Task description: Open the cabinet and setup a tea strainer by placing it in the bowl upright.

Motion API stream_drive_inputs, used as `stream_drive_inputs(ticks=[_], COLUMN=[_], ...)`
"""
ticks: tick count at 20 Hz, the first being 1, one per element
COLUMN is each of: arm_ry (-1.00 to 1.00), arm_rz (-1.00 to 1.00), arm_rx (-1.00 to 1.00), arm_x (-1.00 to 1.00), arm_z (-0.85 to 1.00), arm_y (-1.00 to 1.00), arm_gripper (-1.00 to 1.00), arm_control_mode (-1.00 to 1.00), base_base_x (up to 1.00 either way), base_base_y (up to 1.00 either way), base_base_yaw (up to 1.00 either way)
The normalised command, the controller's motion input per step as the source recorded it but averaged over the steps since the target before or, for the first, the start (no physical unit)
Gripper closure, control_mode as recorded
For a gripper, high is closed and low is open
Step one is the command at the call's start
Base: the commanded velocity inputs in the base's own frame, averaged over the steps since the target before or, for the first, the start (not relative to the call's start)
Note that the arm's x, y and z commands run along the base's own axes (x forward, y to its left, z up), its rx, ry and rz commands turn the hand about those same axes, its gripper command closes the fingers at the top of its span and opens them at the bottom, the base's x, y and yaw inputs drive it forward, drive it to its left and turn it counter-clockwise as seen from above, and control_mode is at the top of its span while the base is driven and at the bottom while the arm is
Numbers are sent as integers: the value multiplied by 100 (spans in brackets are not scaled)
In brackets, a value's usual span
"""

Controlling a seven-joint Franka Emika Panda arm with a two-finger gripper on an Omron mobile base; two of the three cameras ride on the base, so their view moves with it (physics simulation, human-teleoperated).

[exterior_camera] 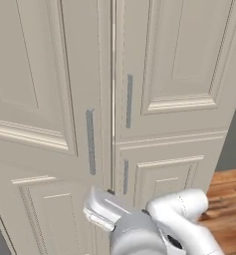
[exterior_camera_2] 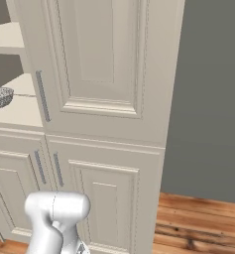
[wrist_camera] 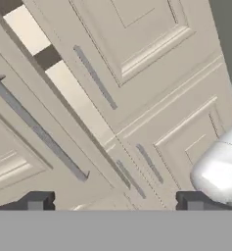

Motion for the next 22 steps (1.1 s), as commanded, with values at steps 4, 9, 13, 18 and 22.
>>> stream_drive_inputs(ticks=[4, 9, 13, 18, 22], arm_ry=[9, 6, 5, 9, 18], arm_rz=[0, 0, 11, 26, 25], arm_rx=[100, 99, 96, 81, 37], arm_x=[14, 32, 52, 44, 20], arm_z=[20, 19, -3, -32, -65], arm_y=[-100, -100, -97, -35, 6], arm_gripper=[-100, -100, -100, -100, -100], arm_control_mode=[-100, -100, -100, -100, -100], base_base_x=[0, 0, 0, 0, 0], base_base_y=[0, 0, 0, 0, 0], base_base_yaw=[0, 0, 0, 0, 0])
